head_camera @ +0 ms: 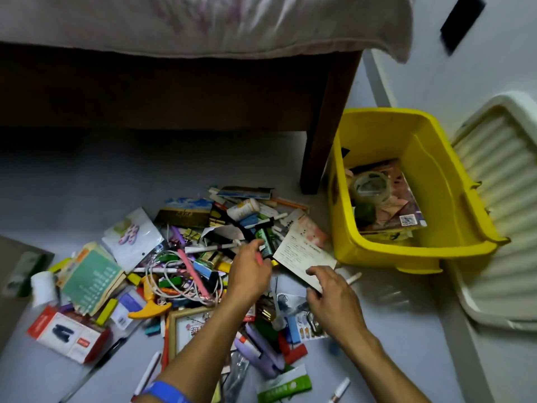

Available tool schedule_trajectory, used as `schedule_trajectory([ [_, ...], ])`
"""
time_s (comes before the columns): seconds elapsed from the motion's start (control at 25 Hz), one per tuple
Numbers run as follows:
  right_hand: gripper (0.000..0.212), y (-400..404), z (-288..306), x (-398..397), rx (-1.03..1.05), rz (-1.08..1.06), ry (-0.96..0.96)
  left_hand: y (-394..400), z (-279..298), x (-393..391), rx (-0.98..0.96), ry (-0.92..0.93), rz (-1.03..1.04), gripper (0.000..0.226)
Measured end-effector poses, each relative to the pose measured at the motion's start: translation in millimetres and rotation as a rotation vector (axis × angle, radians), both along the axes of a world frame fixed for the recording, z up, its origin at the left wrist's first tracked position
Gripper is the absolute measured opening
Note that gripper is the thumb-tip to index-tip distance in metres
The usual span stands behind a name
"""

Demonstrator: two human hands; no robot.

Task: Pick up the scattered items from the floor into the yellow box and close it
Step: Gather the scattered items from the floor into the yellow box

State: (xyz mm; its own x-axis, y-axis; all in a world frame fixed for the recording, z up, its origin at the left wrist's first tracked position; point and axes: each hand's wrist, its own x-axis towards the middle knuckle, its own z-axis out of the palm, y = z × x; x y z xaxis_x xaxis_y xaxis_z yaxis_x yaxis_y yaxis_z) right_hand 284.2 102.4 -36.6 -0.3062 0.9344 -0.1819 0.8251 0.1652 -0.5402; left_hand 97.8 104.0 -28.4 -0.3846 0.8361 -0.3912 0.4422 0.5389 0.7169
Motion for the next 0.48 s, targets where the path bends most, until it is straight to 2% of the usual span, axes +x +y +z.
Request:
schedule_trajectory([
  [0.12,0.054,28.6,-32.1,-15.8,-0.033,0.096,-0.141,24.7,-23.4,-5.2,0.024,0.343,-0.437,0.064],
  [0.2,0.055,54.7,-41.0,-25.2,-0.019,0.043,-0.124,38.8,-31.1,-10.6,-0.040,0.493,-0.620,0.072],
  [0.32,0.052,98.0,-56.7,-42.4,-0.079,-0.143,0.004,43.4,-44.8,-19.3,-0.127,0.661,-0.728,0.073],
  [0.4,0.055,119.9,-70.5,-48.2,-0.168,-0.208,-0.046,40.9,-47.3,-21.7,-0.118,0.858,-0.763,0.062],
  [0.48,0.064,125.8,-81.3,-48.7,-0.269,-0.232,-0.089,37.9,-49.1,-25.7,-0.117,0.975,-0.795,0.057],
])
